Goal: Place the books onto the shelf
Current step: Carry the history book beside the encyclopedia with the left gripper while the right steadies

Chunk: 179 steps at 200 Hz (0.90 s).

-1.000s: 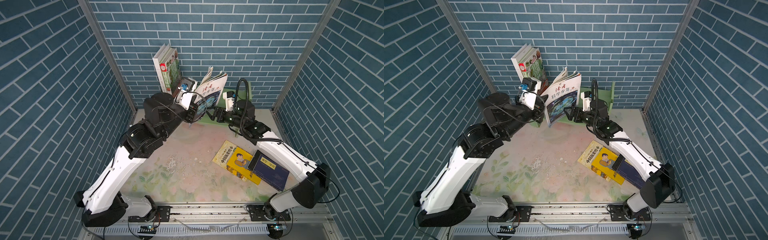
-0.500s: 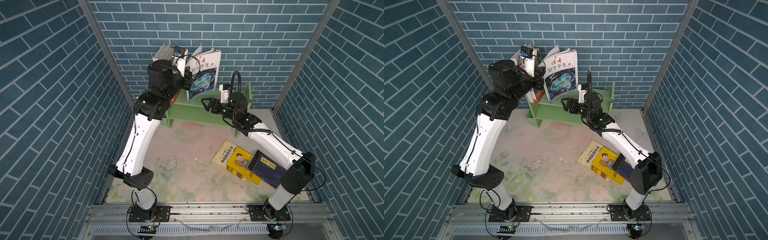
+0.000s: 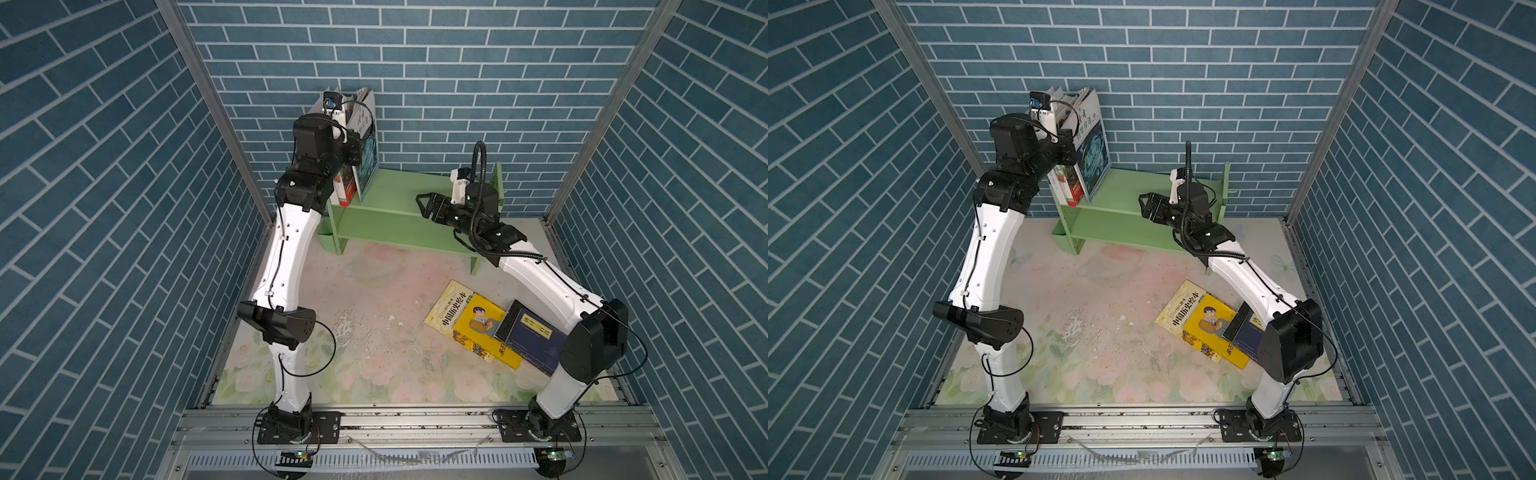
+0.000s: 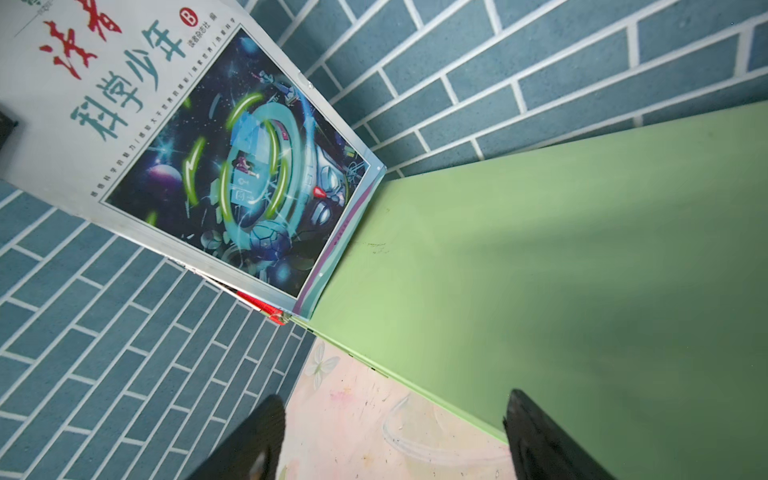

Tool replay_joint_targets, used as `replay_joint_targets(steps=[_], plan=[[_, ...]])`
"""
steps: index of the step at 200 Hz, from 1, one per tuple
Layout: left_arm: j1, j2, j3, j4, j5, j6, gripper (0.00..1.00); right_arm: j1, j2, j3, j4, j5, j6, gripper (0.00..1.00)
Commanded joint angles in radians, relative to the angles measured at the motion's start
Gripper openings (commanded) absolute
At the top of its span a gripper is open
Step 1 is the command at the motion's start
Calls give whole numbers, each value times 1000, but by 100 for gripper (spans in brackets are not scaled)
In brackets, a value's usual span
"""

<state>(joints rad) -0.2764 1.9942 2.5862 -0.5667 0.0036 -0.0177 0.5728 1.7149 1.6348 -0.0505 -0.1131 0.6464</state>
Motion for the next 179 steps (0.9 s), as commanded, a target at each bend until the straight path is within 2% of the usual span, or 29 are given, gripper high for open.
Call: replay_joint_targets(steps=[1, 43, 87, 179], plan=[[5, -2, 29, 69, 3, 37, 0, -9, -18, -30, -36, 15, -28, 83], [29, 9, 29, 54, 1, 45, 0, -10, -54, -86, -81, -3, -40, 83], [36, 7, 52, 40, -51, 44, 0, -9, -84, -152, -97, 6, -38, 83], [36, -1, 80, 18, -65, 41, 0, -10, -94, -173, -124, 20, -40, 83]])
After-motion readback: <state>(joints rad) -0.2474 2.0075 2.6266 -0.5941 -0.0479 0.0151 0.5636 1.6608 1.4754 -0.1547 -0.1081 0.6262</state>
